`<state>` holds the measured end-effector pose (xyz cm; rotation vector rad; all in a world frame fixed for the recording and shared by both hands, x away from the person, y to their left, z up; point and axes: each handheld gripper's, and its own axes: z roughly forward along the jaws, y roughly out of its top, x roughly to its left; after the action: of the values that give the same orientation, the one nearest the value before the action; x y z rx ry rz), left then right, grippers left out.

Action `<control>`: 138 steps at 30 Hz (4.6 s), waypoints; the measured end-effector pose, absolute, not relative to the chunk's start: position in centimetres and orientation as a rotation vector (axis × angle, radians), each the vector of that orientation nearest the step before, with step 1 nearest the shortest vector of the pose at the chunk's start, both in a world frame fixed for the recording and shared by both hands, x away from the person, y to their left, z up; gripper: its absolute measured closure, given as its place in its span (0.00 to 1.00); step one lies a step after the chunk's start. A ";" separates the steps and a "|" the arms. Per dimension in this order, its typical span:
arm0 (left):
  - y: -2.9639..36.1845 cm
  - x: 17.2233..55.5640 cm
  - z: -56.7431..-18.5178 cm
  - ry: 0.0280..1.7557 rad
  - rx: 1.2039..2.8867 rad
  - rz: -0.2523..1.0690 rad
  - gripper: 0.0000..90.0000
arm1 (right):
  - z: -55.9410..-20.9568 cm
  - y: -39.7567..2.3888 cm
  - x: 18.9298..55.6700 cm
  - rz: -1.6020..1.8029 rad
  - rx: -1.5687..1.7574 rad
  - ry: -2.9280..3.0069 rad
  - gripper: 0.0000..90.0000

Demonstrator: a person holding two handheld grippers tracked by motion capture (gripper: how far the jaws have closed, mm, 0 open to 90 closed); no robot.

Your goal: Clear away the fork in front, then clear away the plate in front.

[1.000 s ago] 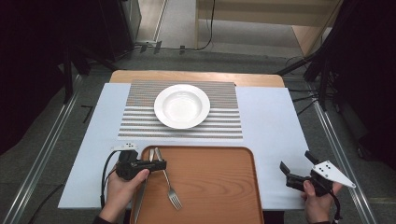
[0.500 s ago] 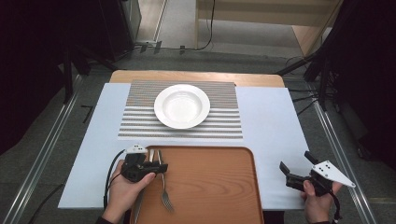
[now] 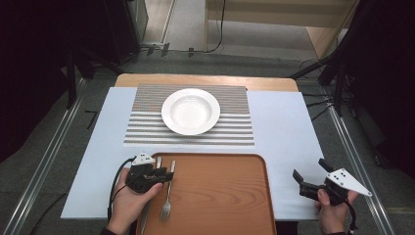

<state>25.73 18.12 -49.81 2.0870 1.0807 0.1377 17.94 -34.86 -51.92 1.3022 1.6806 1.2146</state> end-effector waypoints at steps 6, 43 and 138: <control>17.0 24.5 -49.3 0.966 2.147 0.141 0.99 | -51.9 -34.9 18.0 1.217 1.303 1.682 0.00; 17.9 25.6 -47.2 0.929 1.981 0.091 0.46 | -52.1 -34.6 18.1 1.218 1.287 1.686 0.00; 18.3 41.4 -44.1 1.106 1.864 0.183 0.00 | -52.3 -34.8 17.9 1.269 1.260 1.683 0.00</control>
<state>41.45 18.27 -44.11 1.8635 1.1056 0.1833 17.94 -34.76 -52.32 1.2601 1.6828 1.2694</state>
